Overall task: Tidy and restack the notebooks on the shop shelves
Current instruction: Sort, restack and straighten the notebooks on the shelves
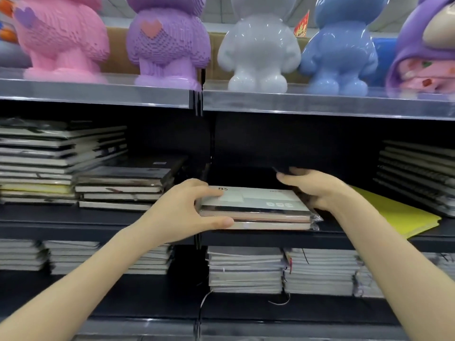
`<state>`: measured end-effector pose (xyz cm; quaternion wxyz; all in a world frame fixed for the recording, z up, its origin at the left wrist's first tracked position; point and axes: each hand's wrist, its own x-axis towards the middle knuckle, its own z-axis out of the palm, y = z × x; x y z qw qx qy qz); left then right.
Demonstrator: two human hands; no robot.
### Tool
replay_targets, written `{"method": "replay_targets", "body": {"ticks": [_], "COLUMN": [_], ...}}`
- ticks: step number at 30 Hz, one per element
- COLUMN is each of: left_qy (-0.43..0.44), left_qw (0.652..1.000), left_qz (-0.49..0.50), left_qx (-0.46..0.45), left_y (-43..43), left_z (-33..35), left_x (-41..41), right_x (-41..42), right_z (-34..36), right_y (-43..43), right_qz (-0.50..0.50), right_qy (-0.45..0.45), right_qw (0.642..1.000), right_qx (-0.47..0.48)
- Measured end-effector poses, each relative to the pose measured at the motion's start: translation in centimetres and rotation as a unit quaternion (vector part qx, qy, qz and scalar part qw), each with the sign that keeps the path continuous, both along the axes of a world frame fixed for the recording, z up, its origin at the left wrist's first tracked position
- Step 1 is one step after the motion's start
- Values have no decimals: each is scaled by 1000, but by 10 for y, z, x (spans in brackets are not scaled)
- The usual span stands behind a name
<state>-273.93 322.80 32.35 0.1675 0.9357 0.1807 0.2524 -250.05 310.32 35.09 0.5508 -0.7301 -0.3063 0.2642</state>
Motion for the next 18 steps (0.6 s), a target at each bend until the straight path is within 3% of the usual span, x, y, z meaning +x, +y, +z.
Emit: {"method": "replay_targets", "body": {"ticks": [5,9,18], "left_qy": [-29,-24,53], "left_qw": [997,995,998], "left_qz": [-48,-45,-15], "left_qx": [53,83,10], "left_y": [0,14,54], "left_z": [-16,-18,-10], "left_x": [2,12,28], "right_x": [-39,-36,-9], "right_z": [-33,-48,-45], "right_y": [-68,-47,4], "right_qz": [139,90,98], "right_qy": [-219,-332,-375], "right_qw": [966,938,922], "right_qx": [23,34,25]}}
